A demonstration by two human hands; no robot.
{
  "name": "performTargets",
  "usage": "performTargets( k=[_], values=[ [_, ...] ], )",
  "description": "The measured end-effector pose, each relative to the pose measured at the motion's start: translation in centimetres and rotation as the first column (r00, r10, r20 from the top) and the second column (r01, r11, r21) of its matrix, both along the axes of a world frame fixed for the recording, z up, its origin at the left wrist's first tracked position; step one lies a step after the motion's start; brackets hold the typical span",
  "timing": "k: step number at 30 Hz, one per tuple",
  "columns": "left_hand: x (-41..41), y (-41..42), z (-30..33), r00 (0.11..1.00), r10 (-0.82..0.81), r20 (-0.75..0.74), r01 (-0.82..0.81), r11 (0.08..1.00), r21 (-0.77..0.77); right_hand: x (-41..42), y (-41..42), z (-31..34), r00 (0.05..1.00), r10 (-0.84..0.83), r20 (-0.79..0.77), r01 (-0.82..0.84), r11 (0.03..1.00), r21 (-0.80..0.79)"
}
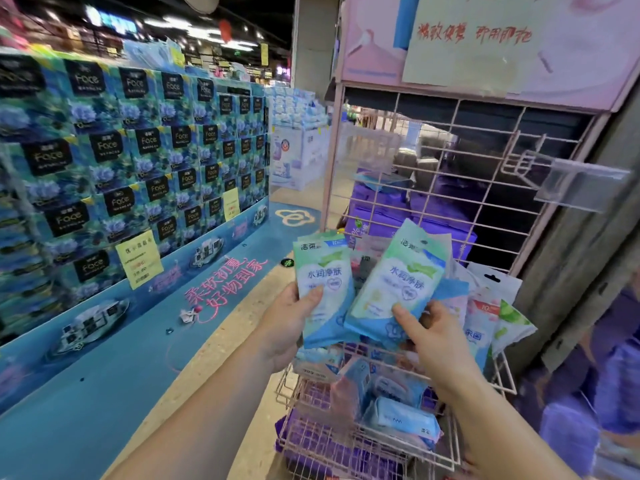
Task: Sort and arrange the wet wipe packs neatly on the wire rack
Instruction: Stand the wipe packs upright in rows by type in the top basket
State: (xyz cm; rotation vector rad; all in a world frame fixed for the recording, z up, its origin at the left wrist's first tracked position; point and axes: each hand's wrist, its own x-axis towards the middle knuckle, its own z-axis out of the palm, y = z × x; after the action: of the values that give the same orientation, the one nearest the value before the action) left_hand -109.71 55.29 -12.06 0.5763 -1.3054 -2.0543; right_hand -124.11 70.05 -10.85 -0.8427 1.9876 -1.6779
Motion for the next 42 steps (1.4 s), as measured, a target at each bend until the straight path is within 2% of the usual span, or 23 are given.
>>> performTargets(
  k=[7,11,16,20,23,26,31,35,42],
  values=[
    [0.5,-2.5,-0.1,0.985,-0.155,0.073,0.158,0.987,-0.032,3.3,-1.1,0.0,0.988,0.020,0.150,-0.017,1.000,-0.019],
    [0.1,-0.6,0.5,0.976,-0.202,0.079,0.207,0.977,-0.056,3.4,-0.7,-0.1,0.991,0.047,0.123,-0.049,0.999,0.019],
    [0.2,2.4,1.2,0.981,-0.079,0.175,0.100,0.988,-0.114,3.3,-0.8,0.3,0.984,0.177,0.021,-0.178,0.981,0.070],
    [2.2,0.8,1.0,0.983,0.039,0.182,-0.019,0.994,-0.110,3.9,-2.2,0.1,0.965,0.242,0.103,-0.251,0.964,0.085],
    [4.5,-2.2,1.0,0.981,0.099,0.169,-0.087,0.993,-0.079,3.6,-3.5,0.4,0.988,0.148,-0.040,-0.140,0.977,0.161],
    [6.1,-5.4,1.0,0.986,0.088,0.145,-0.077,0.994,-0.079,3.5,-4.9,0.8,0.989,0.025,-0.144,0.006,0.978,0.210],
    [6.0,-7.4,1.1,0.999,0.018,0.048,-0.017,0.999,-0.028,4.6,-7.9,0.6,0.995,0.009,-0.101,0.018,0.964,0.266],
    [4.3,-7.0,1.3,0.998,-0.067,0.009,0.067,0.997,-0.027,4.9,-9.8,-0.3,0.997,-0.064,-0.038,0.072,0.962,0.264],
    [2.7,-6.1,0.7,0.976,-0.179,0.120,0.183,0.983,-0.023,4.0,-10.5,-1.3,0.991,-0.110,-0.077,0.131,0.918,0.375]
  ],
)
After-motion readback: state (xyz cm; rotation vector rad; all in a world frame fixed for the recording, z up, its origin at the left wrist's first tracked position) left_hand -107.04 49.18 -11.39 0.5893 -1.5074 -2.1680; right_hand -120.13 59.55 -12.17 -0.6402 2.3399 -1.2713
